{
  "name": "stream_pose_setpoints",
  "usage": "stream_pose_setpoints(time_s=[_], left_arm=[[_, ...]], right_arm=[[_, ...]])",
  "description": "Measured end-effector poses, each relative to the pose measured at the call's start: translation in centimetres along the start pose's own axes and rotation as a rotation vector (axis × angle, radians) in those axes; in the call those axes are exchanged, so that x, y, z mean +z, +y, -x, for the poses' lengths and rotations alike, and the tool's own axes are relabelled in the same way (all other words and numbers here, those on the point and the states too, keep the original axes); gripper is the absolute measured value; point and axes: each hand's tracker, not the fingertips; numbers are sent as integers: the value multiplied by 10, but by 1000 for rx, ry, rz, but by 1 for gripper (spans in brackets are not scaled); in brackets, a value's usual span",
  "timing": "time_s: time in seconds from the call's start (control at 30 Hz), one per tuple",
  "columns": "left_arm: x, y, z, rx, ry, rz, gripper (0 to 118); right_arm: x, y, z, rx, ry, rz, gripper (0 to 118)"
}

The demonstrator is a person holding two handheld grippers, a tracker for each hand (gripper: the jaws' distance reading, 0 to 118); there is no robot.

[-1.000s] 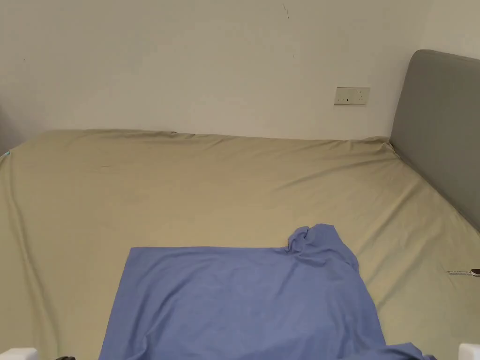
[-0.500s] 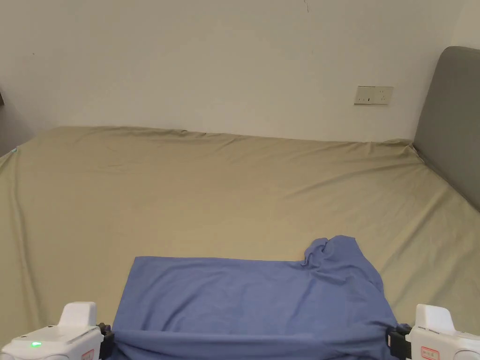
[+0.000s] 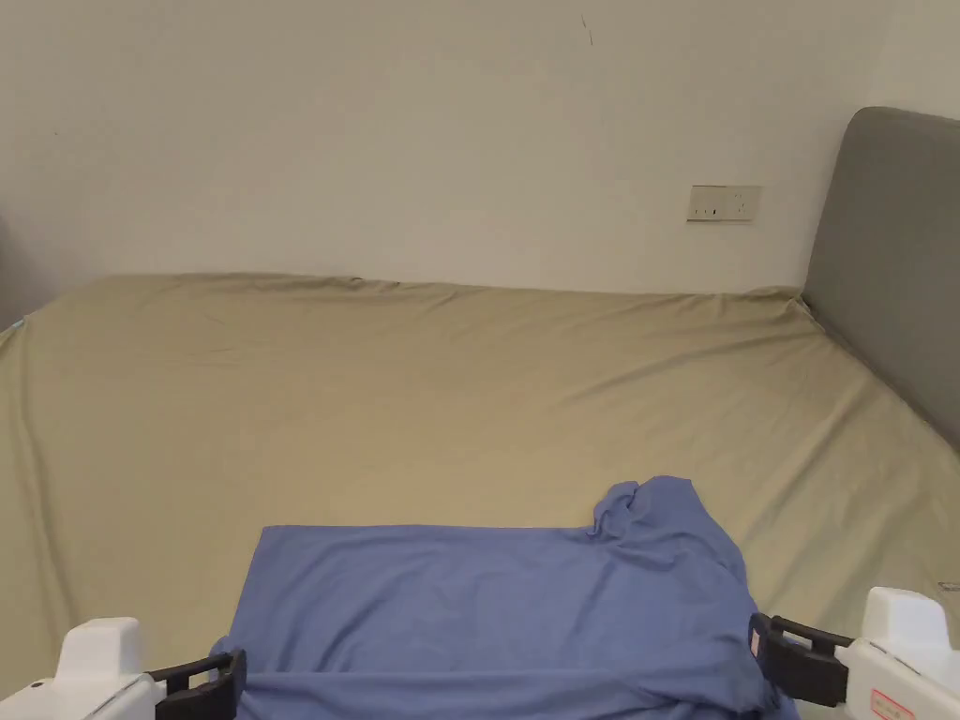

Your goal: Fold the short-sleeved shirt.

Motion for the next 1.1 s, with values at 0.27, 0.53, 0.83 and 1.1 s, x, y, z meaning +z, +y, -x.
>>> stream_pose_setpoints(time_s=[0.27, 0.53, 0.83, 1.1], left_arm=[[145, -47, -5, -92, 22, -152, 0], [120, -73, -6, -90, -38, -51, 0], [-5, -81, 11, -7, -21, 191, 118], [-47, -86, -1, -24, 19, 316, 101]], right_arm=[[166, -40, 3, 39, -39, -101, 2], [177, -83, 12, 53, -69, -41, 1], [175, -74, 17, 13, -25, -30, 1], [169, -76, 4, -25, -45, -9, 1]])
